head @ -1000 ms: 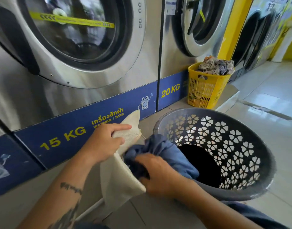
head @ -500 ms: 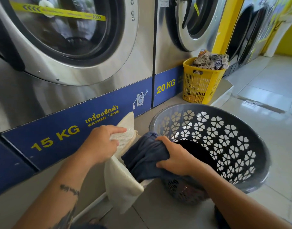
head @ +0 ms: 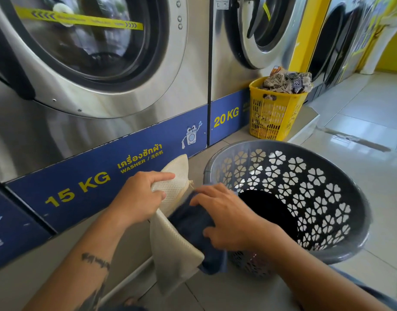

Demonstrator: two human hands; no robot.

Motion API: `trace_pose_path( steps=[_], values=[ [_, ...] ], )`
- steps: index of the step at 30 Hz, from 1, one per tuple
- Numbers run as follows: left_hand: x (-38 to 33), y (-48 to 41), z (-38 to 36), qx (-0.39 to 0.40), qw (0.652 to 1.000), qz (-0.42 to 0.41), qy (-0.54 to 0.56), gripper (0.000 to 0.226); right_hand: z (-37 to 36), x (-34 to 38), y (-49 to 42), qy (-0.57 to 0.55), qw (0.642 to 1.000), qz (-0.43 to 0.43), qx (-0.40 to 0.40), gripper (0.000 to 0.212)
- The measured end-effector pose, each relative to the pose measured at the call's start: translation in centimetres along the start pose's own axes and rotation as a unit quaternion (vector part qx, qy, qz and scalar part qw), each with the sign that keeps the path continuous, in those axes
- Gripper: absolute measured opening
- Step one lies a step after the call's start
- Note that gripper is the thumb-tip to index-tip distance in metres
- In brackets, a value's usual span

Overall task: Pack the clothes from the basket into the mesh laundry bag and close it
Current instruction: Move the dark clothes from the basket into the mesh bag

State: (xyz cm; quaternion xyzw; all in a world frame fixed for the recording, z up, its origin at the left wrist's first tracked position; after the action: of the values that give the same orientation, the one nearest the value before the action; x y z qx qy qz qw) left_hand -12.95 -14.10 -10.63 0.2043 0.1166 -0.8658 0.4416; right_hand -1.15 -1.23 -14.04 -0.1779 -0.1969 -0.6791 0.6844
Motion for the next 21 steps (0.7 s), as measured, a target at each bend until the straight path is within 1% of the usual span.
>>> trace_pose_path(
  steps=[2,4,6,8,11,13,15,17,19,21],
  values=[
    [0.3,0.1,-0.3,0.008,1.0,0.005,-0.005,0.05,-0.3,-2.6,0.2,0.049,0.997,-0.055,0.01,0.078],
    [0.3,0.1,-0.5,0.014,1.0,0.007,-0.007,0.051,-1.5,-4.7,0.6,0.048,0.994,-0.091,0.022,0.072],
    [0.2,0.0,-0.7,0.018,1.0,0.009,0.002,0.052,-1.9,-5.1,0.7,0.035,0.997,-0.073,-0.019,0.057],
    [0.1,0.1,-0.9,0.023,0.999,0.013,0.02,0.052,-1.8,-4.8,0.3,0.055,0.995,-0.051,-0.067,0.042],
    [-0.4,0.6,-1.5,0.036,0.997,0.011,0.06,0.052,-1.6,-4.1,0.0,0.083,0.989,-0.038,-0.114,0.032],
    [-0.9,1.5,-2.2,0.047,0.991,0.012,0.125,0.053,-1.5,-3.5,0.2,0.105,0.984,-0.023,-0.143,0.025],
    [-1.4,2.7,-2.9,0.058,0.979,0.01,0.196,0.053,-1.3,-2.1,0.7,0.115,0.98,0.014,-0.162,0.017],
    [-1.3,4.1,-3.6,0.076,0.957,0.027,0.279,0.051,-1.4,-0.5,1.4,0.085,0.983,0.051,-0.154,0.02],
    [0.0,5.3,-4.2,0.093,0.926,0.071,0.358,0.049,-1.8,0.6,2.1,0.048,0.988,0.064,-0.134,0.028],
    [2.0,6.2,-5.0,0.108,0.899,0.124,0.407,0.047,-2.6,1.3,3.0,0.035,0.989,0.078,-0.118,0.032]
  ],
)
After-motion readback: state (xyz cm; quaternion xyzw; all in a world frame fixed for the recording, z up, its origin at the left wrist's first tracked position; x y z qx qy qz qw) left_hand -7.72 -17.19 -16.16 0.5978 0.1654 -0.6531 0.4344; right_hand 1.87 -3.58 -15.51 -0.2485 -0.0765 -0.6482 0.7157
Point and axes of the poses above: each hand's wrist, its own y-axis away from the middle knuckle, its own z-axis out of the back of the hand, x = y × z, the point moved 8 cm from there along -y, towards the middle knuckle, and after that the axes turned 13 degrees about -y, right-handed, at the moved point
